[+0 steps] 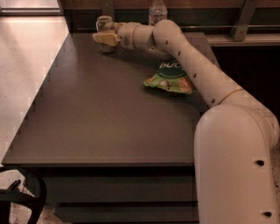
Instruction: Pick 7up can
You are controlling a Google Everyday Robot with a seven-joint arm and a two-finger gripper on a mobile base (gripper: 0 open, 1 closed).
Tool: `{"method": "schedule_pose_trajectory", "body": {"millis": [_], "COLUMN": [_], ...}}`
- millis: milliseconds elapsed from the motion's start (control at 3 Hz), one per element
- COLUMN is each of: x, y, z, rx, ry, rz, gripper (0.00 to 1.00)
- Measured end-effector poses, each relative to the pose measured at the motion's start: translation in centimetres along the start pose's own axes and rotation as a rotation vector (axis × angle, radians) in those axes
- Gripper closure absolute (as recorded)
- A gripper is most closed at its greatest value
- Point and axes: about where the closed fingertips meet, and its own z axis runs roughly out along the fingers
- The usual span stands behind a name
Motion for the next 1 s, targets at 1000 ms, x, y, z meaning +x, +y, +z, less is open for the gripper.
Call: {"method": "schedule_pose_trajectory", "body": {"millis": [1000], "x": [0.08], "y": [0.68], "z": [0.75], "rx": [-0.013], "ry": [0.001], "rz": [0.001], "gripper": [1.00]}}
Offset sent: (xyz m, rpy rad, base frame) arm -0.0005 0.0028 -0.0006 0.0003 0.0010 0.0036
